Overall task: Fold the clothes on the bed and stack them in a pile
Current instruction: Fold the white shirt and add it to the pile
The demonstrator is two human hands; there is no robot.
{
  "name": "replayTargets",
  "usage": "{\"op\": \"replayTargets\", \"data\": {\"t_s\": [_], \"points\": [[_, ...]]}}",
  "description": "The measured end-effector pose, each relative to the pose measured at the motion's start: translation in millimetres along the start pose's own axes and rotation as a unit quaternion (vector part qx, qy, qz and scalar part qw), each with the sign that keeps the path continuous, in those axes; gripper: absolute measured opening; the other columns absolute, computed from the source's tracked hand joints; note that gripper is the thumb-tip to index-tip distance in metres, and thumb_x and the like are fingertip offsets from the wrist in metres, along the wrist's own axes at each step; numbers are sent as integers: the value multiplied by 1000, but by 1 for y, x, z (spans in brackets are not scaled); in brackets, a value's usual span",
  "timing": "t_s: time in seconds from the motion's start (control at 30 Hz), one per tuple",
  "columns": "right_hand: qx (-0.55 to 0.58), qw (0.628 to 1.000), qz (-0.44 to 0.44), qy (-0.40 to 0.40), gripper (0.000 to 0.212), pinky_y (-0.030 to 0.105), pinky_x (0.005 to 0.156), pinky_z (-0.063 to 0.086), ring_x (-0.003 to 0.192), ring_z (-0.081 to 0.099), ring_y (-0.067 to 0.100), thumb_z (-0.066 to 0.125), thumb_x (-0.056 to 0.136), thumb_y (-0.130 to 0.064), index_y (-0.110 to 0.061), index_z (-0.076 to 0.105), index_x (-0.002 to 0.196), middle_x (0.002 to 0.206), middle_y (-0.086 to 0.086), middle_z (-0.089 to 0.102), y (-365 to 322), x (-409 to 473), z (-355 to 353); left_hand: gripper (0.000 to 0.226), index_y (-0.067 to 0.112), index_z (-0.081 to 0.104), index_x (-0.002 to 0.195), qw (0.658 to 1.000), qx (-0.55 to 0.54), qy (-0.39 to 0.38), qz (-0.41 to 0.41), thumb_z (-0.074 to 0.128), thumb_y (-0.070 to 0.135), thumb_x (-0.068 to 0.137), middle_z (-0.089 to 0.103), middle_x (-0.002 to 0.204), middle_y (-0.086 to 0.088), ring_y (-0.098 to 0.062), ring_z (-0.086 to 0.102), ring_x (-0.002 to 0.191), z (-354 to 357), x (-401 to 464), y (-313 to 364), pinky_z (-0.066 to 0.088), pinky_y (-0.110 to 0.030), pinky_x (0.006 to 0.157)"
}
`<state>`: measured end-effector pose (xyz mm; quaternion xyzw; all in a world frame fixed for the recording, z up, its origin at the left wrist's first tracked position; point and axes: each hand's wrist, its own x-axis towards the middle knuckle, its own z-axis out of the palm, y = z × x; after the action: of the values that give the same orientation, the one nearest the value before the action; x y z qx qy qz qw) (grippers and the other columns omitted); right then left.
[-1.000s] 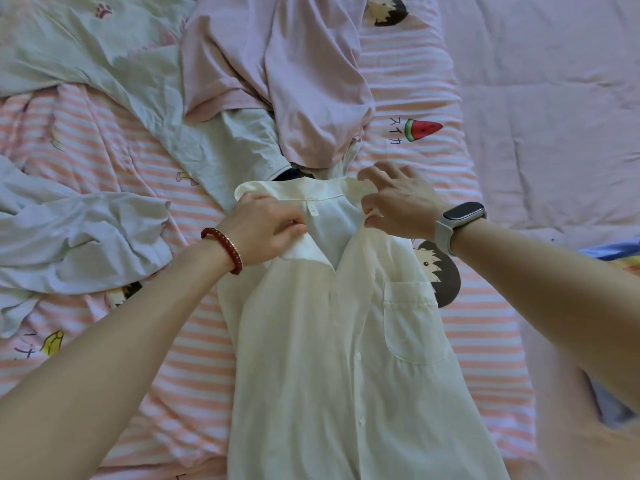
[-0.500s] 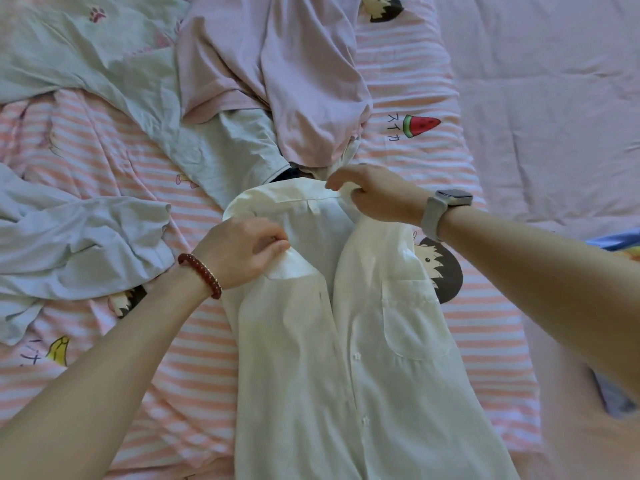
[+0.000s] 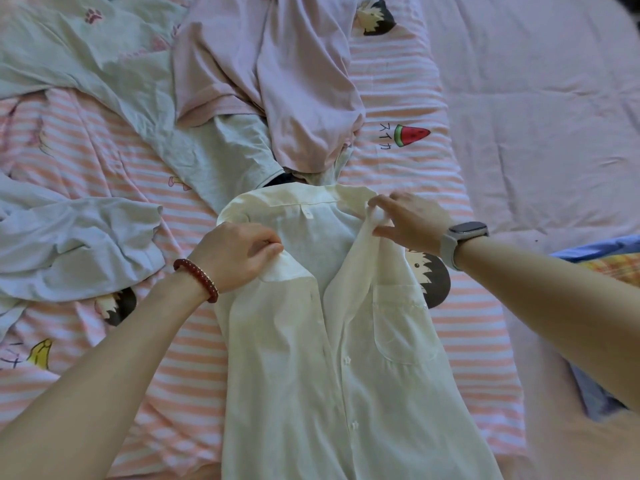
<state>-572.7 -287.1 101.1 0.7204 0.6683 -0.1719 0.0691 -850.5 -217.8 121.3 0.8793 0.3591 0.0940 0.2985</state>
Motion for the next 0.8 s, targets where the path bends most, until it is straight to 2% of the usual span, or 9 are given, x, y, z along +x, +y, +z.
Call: {"op": "replayTargets", "data": {"t_s": [0.1, 0.17, 0.27, 0.33, 0.47, 0.5, 0.57, 0.7, 0.8], "points": [[244, 966, 82, -10, 36, 27, 62, 42, 73, 54, 17, 57, 91, -23, -20, 50, 126, 96, 4, 62, -6, 1, 0, 9, 7, 71, 85, 1000, 1, 0, -5, 63, 11, 86, 68, 81, -1, -14, 52, 75, 1, -1, 1, 37, -26, 69], [391, 915, 96, -18, 35, 33, 72, 52, 81, 59, 21, 55, 91, -11, -18, 50, 125, 98, 6, 64, -7, 2, -6, 9, 7, 71, 85, 1000, 3, 0, -7, 63, 11, 86, 67, 80, 0, -13, 51, 75, 0, -1, 1, 36, -26, 68], [506, 855, 97, -60, 42, 34, 92, 49, 100, 57, 25, 49, 89, 2, -19, 52, 124, 103, 7, 59, -9, 3, -14, 9, 8, 71, 84, 1000, 2, 3, -13, 63, 11, 86, 64, 78, 3, -13, 50, 75, -1, -1, 1, 35, -25, 68], [481, 868, 81, -87, 48, 31, 87, 51, 100, 57, 25, 47, 87, 6, -24, 51, 126, 109, 9, 56, -12, 4, -15, 9, 8, 71, 84, 1000, 3, 5, -17, 63, 11, 86, 62, 77, 5, -12, 50, 75, -1, -1, 1, 34, -24, 68], [280, 951, 7, -133, 63, 15, 65, 46, 80, 58, 13, 39, 84, 6, -34, 47, 132, 108, 2, 53, -22, 6, -21, 10, 7, 71, 82, 1000, 2, 17, -15, 62, 12, 86, 63, 76, 4, -14, 52, 74, -2, -1, 2, 34, -25, 69], [231, 961, -19, -155, 66, 12, 60, 42, 80, 57, 9, 36, 82, 7, -34, 46, 132, 108, -2, 52, -24, 5, -23, 13, 7, 71, 80, 1000, 2, 20, -7, 61, 14, 85, 63, 74, 4, -15, 52, 72, -3, -2, 2, 34, -26, 69], [140, 970, -62, -187, 67, 17, 62, 42, 91, 56, 11, 31, 81, 9, -32, 42, 133, 110, -6, 52, -29, 3, -24, 20, 6, 70, 77, 1000, 7, 14, 5, 56, 20, 81, 60, 70, 5, -15, 49, 68, -7, -2, 2, 35, -29, 70], [-41, 983, -152, -93, 27, 28, 66, 42, 85, 55, 20, 45, 95, -12, -20, 55, 119, 104, 1, 63, -38, 5, -35, 23, 9, 69, 76, 1000, -3, 4, -8, 53, 25, 79, 58, 71, 7, -14, 47, 69, -15, -4, -2, 39, -36, 73], [-25, 981, -185, -55, 18, 27, 67, 39, 92, 54, 19, 56, 91, -31, -19, 67, 99, 97, -2, 58, -47, 16, -48, 23, 10, 69, 75, 1000, -19, 3, -12, 53, 27, 78, 54, 72, 12, -14, 48, 75, -20, -5, -1, 39, -39, 78]]}}
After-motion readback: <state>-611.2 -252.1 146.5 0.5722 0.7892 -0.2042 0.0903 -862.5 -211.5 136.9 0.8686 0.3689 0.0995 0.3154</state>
